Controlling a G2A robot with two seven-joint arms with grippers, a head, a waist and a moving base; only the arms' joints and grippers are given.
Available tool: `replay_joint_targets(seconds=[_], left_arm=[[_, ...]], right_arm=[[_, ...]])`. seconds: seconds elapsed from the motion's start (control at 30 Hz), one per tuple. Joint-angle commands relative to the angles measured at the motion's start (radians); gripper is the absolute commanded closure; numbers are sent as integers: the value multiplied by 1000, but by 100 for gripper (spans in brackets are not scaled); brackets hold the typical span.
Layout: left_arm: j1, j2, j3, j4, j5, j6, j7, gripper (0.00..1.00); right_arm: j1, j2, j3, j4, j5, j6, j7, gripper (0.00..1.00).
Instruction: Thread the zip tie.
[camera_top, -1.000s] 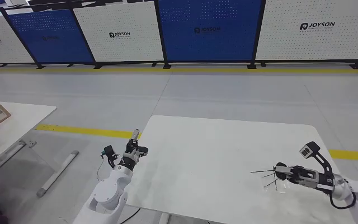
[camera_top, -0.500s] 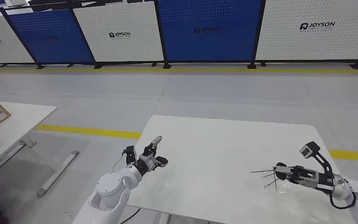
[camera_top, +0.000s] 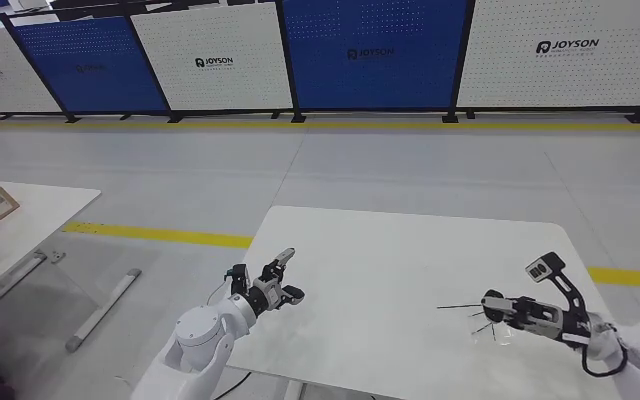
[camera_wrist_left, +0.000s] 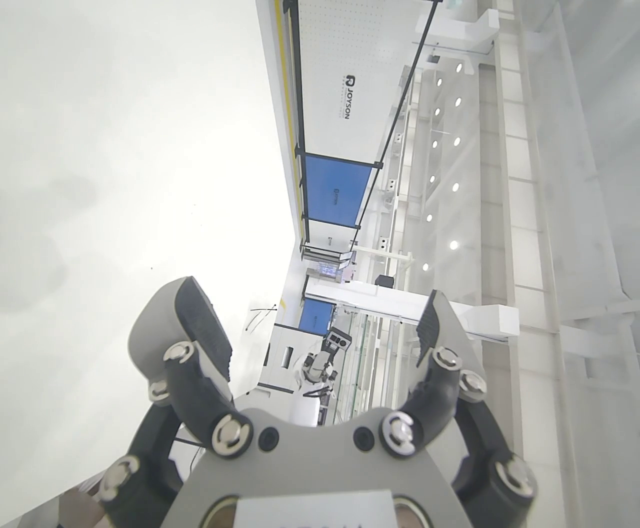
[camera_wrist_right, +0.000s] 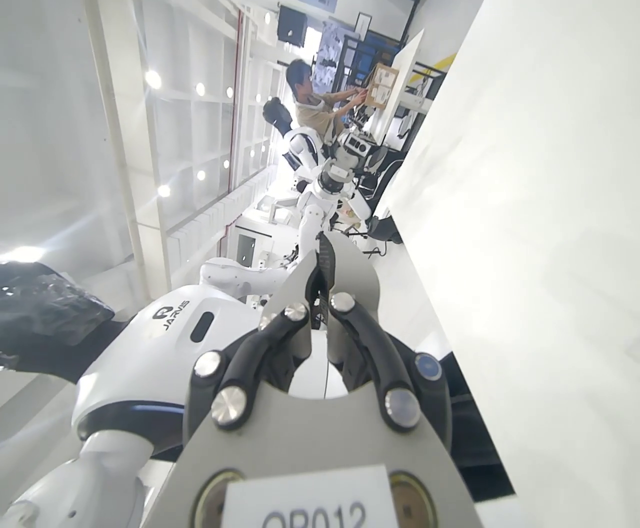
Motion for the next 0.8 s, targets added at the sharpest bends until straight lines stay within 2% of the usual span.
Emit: replay_joint_targets(seconds=[0.0,0.07,0.47,0.57,0.63,0.77], left_arm=[[0,0,0,0,0,0,0,0],[0,0,0,0,0,0,0,0],[0,0,0,0,0,0,0,0],[0,0,0,0,0,0,0,0],[0,0,0,0,0,0,0,0],[0,0,0,0,0,0,0,0]], right_arm=[[6,-14,-40,-14,-8,9,-14,100],[31,-30,-83,-9,-33,43,-37,100],[31,-30,-83,-9,-33,43,-37,100],[25,-34,-82,-37,-38,52,-96,100],[27,-40,-73,-59,1,60,-130,100],[50,-53,-69,-116,6,73,-221,100]])
